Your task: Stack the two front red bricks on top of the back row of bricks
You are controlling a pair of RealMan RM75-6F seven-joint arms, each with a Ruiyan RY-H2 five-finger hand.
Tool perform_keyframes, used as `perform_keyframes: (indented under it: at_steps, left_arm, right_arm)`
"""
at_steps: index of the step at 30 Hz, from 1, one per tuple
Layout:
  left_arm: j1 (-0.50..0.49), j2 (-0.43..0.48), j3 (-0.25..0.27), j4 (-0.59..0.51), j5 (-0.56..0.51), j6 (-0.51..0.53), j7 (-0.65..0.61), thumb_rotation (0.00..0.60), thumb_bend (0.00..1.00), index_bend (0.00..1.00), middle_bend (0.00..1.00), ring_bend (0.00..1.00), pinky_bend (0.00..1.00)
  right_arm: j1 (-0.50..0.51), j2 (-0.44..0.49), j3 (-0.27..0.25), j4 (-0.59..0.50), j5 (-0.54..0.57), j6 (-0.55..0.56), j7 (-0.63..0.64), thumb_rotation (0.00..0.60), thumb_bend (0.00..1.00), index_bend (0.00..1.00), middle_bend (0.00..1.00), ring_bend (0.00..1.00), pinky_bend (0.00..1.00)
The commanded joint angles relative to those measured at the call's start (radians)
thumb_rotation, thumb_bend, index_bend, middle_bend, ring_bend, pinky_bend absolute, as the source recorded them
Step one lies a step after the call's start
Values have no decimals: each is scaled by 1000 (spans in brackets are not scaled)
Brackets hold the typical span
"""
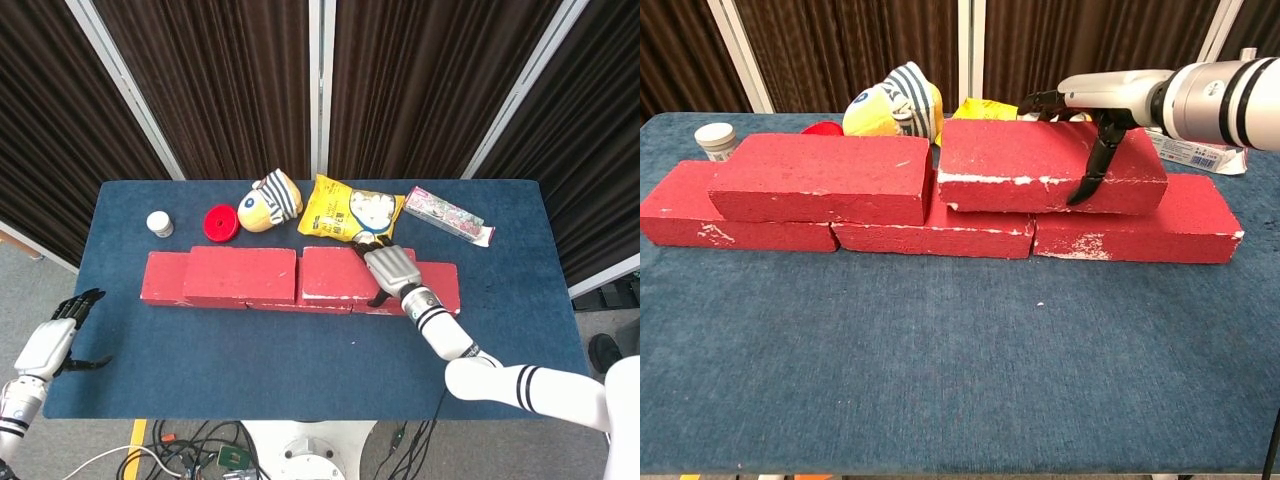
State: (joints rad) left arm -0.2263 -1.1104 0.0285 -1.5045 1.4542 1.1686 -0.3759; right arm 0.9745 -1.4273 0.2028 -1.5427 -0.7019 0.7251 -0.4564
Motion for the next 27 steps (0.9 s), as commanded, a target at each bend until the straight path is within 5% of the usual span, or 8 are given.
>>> perform_keyframes:
  at_steps: [1,27]
  left_arm:
    - [-2,-4,2,10,1,-6,-15,600,126,3,0,0,0]
    - [-3,-17,3,40,9,-10,-57,600,126,3,0,0,0]
  right_arm:
    - [15,-9,-11,11,19,4,-7,600,56,0,283,152,0]
    - [66,-51,-55,43,77,32,11,600,57,0,283,151,0]
